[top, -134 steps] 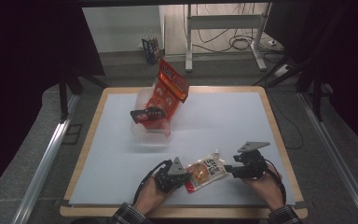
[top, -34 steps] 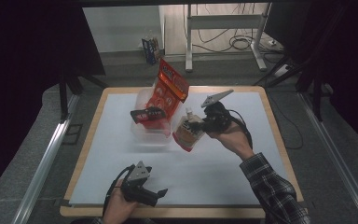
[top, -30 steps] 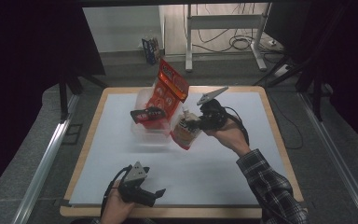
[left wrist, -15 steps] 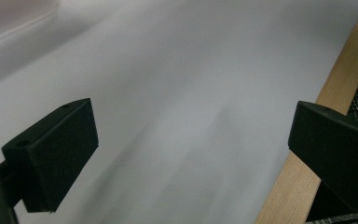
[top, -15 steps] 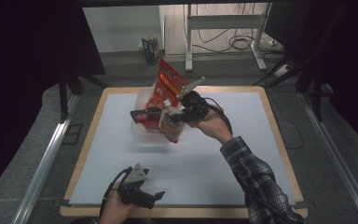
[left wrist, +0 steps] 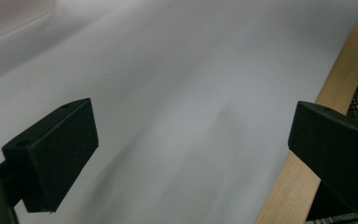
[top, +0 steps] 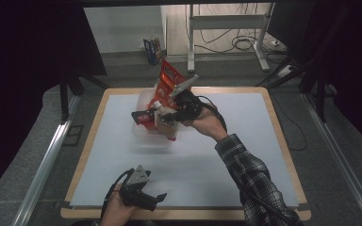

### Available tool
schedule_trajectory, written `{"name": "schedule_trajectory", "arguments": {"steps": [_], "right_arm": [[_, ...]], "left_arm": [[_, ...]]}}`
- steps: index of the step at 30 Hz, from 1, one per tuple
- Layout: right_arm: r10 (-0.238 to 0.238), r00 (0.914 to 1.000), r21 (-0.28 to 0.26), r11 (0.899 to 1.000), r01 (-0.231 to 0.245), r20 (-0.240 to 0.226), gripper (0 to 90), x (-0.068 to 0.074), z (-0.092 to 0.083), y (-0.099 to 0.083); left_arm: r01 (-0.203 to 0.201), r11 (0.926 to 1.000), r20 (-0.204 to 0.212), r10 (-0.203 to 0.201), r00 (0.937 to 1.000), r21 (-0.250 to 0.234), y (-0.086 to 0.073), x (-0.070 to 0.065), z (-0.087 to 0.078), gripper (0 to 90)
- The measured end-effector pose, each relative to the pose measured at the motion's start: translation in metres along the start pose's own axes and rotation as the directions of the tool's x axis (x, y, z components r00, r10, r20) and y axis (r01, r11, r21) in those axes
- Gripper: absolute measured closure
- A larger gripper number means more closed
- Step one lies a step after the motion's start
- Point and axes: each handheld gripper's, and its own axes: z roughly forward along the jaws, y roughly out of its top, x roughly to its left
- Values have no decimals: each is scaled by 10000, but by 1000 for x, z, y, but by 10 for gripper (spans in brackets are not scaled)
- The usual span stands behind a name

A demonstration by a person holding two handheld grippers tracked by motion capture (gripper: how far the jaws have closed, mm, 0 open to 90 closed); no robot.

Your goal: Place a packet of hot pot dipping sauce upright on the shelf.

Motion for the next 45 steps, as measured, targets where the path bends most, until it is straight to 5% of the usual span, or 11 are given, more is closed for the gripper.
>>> {"name": "schedule_trajectory", "arguments": {"steps": [17, 25, 33, 45], "right_arm": [[398, 9991, -285, 9988, -401, -121, 882, -7, 20, 7], [227, 9995, 708, 9972, -241, 207, 877, -4, 59, -2], [228, 9953, 316, 9992, -259, 946, 541, -6, 57, -7], [604, 9923, -54, 9982, -602, 1085, 283, -4, 43, -24]], "left_arm": [[-76, 9999, 21, 76, 10000, 101, 0, -1, 2, 14], [33, 10000, -51, -33, 10000, 46, 0, 1, 0, 14], [93, 10000, -204, -94, 9997, -20, -1, 2, -1, 15], [47, 10000, -351, -46, 9994, 26, -1, 2, -1, 16]]}}
